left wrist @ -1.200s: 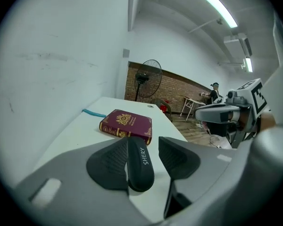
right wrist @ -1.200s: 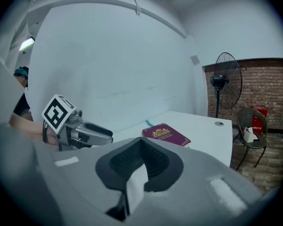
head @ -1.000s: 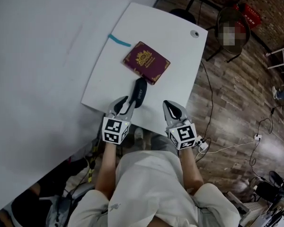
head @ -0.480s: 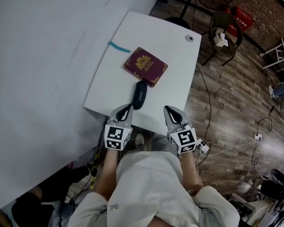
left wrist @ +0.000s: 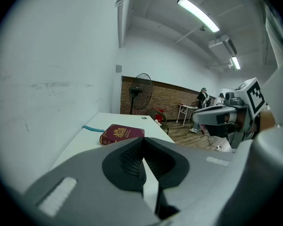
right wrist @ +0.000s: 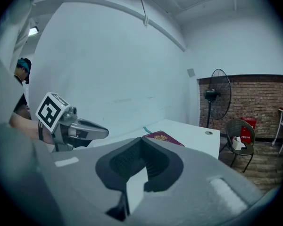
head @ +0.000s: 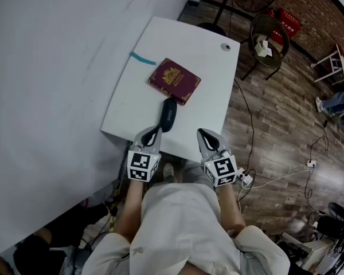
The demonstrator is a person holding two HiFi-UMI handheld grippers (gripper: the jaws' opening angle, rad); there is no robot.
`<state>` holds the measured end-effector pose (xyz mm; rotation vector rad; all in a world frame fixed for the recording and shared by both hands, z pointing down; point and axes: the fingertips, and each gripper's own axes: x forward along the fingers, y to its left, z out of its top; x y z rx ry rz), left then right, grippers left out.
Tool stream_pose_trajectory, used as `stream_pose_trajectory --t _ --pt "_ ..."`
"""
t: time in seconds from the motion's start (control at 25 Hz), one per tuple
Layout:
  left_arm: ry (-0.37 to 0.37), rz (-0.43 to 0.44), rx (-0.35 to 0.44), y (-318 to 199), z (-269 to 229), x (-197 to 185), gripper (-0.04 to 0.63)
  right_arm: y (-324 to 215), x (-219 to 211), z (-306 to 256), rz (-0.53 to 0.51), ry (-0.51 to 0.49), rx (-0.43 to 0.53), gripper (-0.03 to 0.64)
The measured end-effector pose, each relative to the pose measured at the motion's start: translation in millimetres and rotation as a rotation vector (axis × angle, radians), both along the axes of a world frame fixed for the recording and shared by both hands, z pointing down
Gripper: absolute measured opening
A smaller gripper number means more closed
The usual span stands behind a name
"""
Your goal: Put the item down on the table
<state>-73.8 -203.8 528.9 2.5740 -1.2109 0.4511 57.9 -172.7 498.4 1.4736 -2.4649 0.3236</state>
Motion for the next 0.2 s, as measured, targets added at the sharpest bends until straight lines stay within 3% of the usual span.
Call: stream_pose_trajectory --t 0.2 --pt "0.004 0.01 0.008 4.3 -1.1 0.4 0.015 4.6 -4.1 -1.8 0.004 -0.001 0.007 0.003"
